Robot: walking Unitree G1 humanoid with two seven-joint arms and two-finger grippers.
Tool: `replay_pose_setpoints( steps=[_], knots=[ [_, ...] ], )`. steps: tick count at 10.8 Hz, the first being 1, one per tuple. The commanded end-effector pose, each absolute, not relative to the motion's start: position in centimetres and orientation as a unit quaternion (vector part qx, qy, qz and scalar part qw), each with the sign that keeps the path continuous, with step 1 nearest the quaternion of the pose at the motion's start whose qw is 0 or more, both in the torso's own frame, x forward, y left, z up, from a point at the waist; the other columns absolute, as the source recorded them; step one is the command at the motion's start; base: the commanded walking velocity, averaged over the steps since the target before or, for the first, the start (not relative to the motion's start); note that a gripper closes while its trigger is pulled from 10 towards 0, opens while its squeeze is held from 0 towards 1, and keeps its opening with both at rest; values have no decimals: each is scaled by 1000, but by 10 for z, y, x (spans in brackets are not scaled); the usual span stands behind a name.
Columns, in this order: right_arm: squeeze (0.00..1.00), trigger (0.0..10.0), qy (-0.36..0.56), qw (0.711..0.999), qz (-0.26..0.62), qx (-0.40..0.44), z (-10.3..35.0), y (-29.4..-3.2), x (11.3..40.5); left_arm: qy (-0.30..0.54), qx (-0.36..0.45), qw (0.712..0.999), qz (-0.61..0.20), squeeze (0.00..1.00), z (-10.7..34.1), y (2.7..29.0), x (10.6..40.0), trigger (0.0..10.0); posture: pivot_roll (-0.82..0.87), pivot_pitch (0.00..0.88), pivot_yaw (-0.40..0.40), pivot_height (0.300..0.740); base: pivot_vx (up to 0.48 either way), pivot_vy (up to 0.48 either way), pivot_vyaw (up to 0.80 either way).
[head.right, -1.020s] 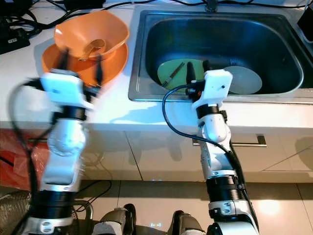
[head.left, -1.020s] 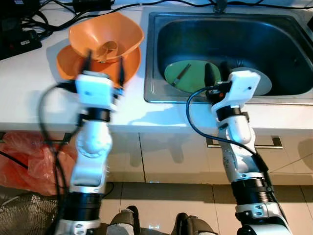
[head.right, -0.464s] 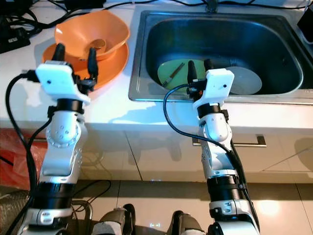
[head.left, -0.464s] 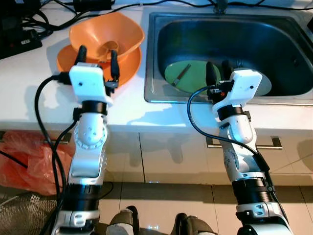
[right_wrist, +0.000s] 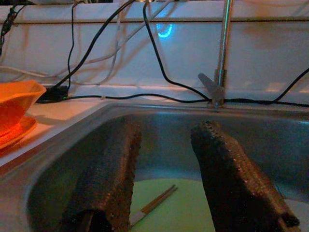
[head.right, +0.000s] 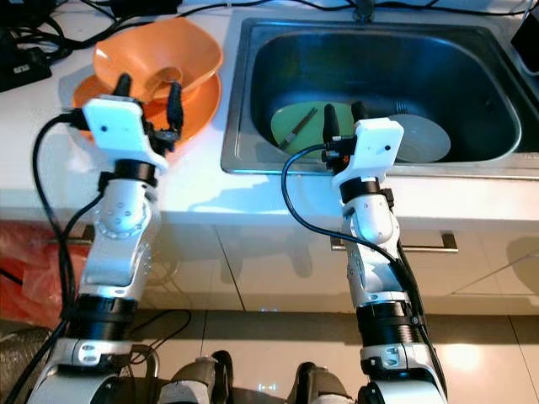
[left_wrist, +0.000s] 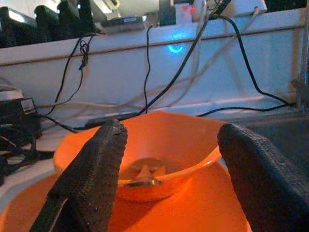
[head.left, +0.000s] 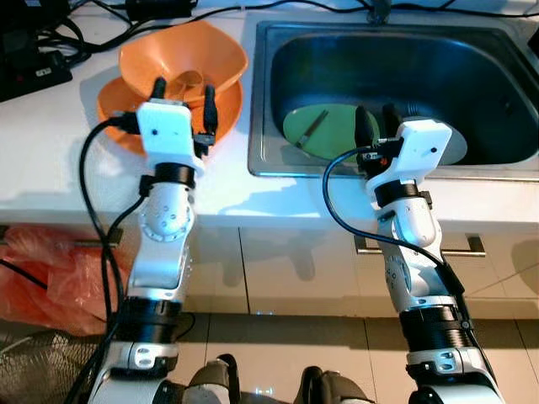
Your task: Kitchen organization
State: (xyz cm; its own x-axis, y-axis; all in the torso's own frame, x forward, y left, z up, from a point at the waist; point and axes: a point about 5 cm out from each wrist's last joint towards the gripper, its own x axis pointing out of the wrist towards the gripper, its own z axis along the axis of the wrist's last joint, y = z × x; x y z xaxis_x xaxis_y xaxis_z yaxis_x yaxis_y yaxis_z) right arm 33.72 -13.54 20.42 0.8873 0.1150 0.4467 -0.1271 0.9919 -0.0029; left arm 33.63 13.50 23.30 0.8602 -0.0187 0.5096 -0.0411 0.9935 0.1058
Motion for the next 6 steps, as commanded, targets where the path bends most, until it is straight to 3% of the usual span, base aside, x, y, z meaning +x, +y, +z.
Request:
replay_pose_setpoints(
  steps=[1, 6],
  knots=[
    [0, 10000, -237, 969, 60, 19, 208, -136, 335, -257, 54, 965, 5, 0, 233, 132, 339, 10000, 93, 189, -3, 740, 0, 0, 0],
    [0, 10000, -235, 970, 61, 18, 207, -136, 334, -229, 41, 972, 29, 0, 225, 136, 345, 10000, 89, 200, -5, 740, 0, 0, 0]
  ],
)
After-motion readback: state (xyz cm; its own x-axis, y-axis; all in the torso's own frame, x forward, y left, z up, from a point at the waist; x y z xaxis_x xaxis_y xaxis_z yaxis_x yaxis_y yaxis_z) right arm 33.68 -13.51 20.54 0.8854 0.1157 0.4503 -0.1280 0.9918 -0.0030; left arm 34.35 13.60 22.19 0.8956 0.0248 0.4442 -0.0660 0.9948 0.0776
